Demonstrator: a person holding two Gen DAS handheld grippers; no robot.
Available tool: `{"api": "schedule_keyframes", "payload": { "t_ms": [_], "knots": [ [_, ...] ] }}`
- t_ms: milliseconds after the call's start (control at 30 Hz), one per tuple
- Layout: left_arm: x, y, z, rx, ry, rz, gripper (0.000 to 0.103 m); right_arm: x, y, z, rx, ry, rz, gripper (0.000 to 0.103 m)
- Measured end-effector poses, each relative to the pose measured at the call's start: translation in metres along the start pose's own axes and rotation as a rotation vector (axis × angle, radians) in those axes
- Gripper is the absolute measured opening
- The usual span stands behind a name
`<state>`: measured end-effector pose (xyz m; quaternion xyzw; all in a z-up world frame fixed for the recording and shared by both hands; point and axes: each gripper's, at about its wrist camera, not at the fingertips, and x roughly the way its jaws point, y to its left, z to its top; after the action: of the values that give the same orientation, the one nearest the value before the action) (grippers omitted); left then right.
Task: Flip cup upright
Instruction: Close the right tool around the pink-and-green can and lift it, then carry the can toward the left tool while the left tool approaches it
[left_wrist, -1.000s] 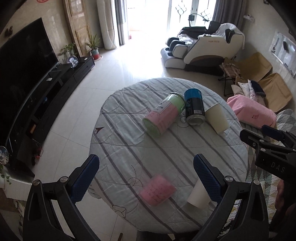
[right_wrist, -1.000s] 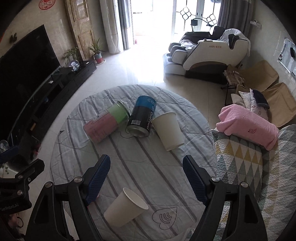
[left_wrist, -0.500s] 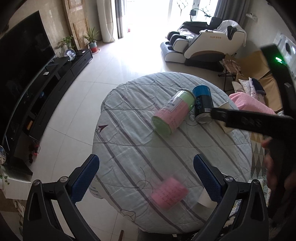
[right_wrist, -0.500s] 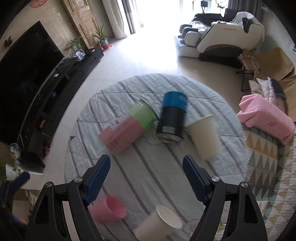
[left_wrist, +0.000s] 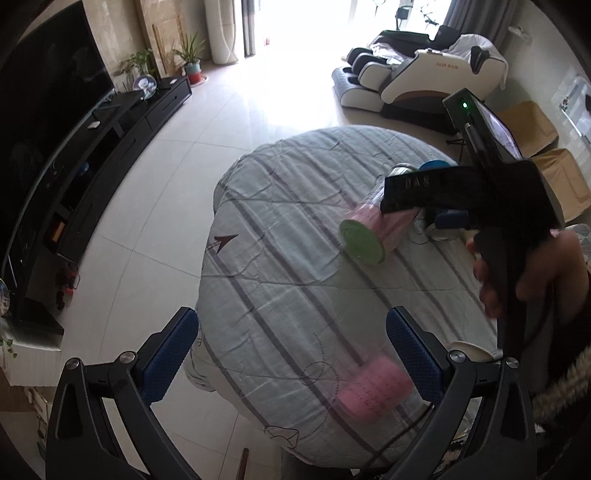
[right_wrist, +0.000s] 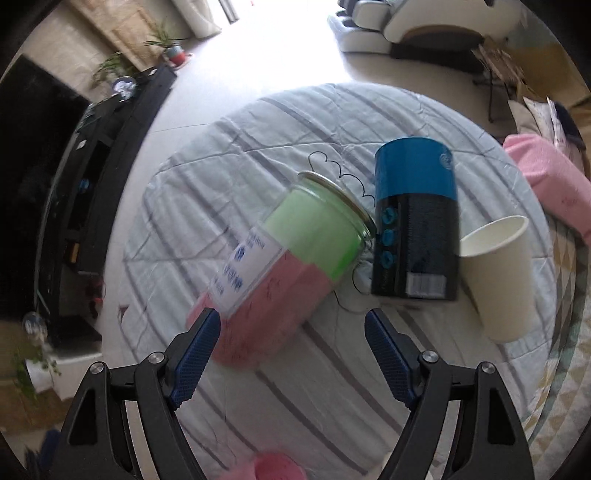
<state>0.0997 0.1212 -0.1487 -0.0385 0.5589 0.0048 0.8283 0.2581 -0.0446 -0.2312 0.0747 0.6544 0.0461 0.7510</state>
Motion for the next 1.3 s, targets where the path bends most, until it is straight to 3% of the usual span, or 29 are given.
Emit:
{"api": "schedule_keyframes", "payload": {
  "t_ms": [100, 300, 467, 500, 567, 867, 967, 1133, 1200, 1300],
  "knots": [
    [0.008, 0.005, -0.002, -0.01, 0.024, 0.0, 0.103, 0.011, 0.001, 0.011, 0.051, 0.019, 0.046, 0.082],
    [0.015, 0.011, -0.003, -0.019, 0.041, -0.006, 0.103, 0.03, 0.016, 0.028, 0.065, 0.049, 0.032, 0.084],
    [0.016, 0.013, -0.002, -0.02, 0.036, -0.01, 0.103, 0.057, 0.023, 0.031, 0.105, 0.134, 0.034, 0.084],
    [0.016, 0.014, -0.002, -0.022, 0.037, -0.006, 0.103, 0.063, 0.023, 0.029, 0.112, 0.144, 0.047, 0.074],
    [0.015, 0.017, -0.002, -0.028, 0.033, -0.001, 0.103, 0.067, 0.022, 0.025, 0.132, 0.144, 0.082, 0.071],
    [0.004, 0.014, 0.005, -0.041, -0.003, -0.018, 0.103, 0.021, 0.047, 0.008, -0.138, 0.082, 0.022, 0.07],
    [0.003, 0.008, 0.006, -0.033, -0.009, -0.026, 0.103, 0.024, 0.048, -0.011, -0.217, 0.109, -0.015, 0.07],
    [0.001, -0.003, 0.001, -0.029, -0.01, -0.028, 0.103, 0.056, 0.042, -0.039, -0.243, 0.211, -0.057, 0.07],
    [0.001, -0.006, 0.0, -0.035, -0.01, -0.028, 0.103, 0.065, 0.041, -0.046, -0.235, 0.244, -0.041, 0.07],
    [-0.001, -0.011, -0.002, -0.039, -0.01, -0.024, 0.103, 0.056, 0.042, -0.05, -0.215, 0.224, 0.021, 0.071]
  ]
}}
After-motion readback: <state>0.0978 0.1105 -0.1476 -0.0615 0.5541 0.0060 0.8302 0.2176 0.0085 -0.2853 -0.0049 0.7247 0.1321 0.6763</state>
